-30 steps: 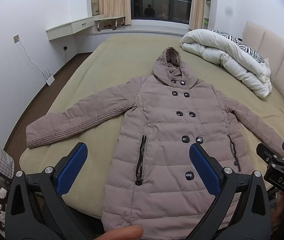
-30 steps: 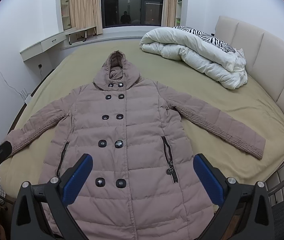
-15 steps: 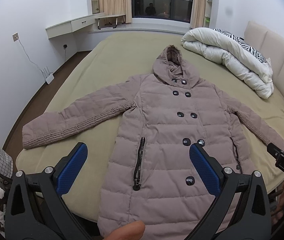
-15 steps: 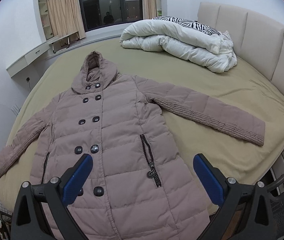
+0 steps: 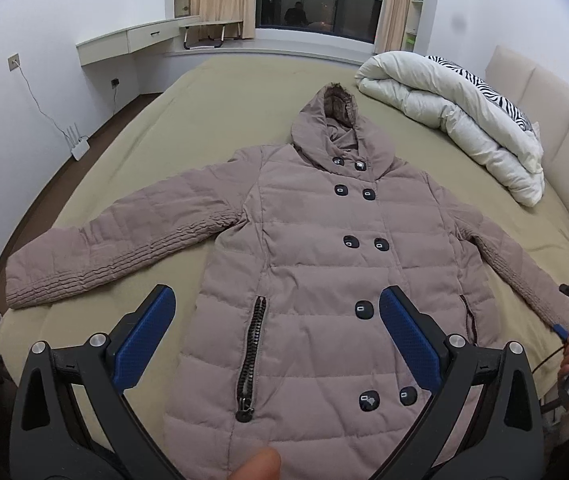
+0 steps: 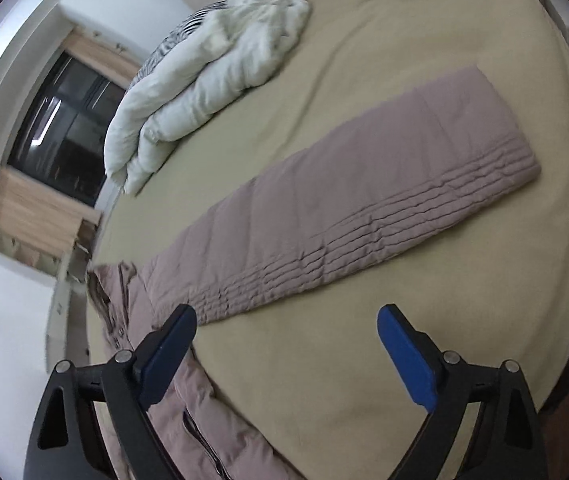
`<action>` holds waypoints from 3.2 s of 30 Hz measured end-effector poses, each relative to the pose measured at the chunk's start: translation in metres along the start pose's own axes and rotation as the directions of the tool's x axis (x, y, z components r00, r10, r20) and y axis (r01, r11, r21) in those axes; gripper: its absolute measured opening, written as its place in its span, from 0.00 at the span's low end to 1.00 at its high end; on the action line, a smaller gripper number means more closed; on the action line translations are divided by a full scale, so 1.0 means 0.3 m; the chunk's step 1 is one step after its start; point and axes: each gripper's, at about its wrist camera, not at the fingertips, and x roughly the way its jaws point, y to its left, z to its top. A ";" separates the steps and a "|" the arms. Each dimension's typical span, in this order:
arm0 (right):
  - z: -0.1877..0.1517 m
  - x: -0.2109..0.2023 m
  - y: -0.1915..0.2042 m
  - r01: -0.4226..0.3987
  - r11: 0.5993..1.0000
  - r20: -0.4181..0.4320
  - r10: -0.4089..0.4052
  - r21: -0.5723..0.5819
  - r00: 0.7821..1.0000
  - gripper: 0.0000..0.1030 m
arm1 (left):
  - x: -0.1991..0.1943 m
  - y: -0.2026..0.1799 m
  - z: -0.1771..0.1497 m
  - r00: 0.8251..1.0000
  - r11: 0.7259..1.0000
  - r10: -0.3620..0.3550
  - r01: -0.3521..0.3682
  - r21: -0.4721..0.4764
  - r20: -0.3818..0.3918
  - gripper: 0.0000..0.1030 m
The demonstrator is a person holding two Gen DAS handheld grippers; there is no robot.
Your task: Fold large clothes
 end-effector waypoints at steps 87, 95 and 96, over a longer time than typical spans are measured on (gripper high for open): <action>-0.228 0.868 0.551 -0.484 0.822 -0.223 0.553 0.299 0.802 0.55 | 1.229 0.310 0.366 0.839 0.702 -0.525 0.331 -0.631 -0.144 0.20; -0.188 0.589 0.575 -0.452 0.886 -0.245 0.463 0.102 0.852 0.74 | 1.263 0.301 0.364 0.855 0.765 -0.487 0.321 -0.559 -0.176 0.20; -0.178 0.548 0.615 -0.473 0.880 -0.233 0.471 0.050 0.851 0.75 | 1.268 0.296 0.364 0.856 0.767 -0.487 0.322 -0.555 -0.176 0.21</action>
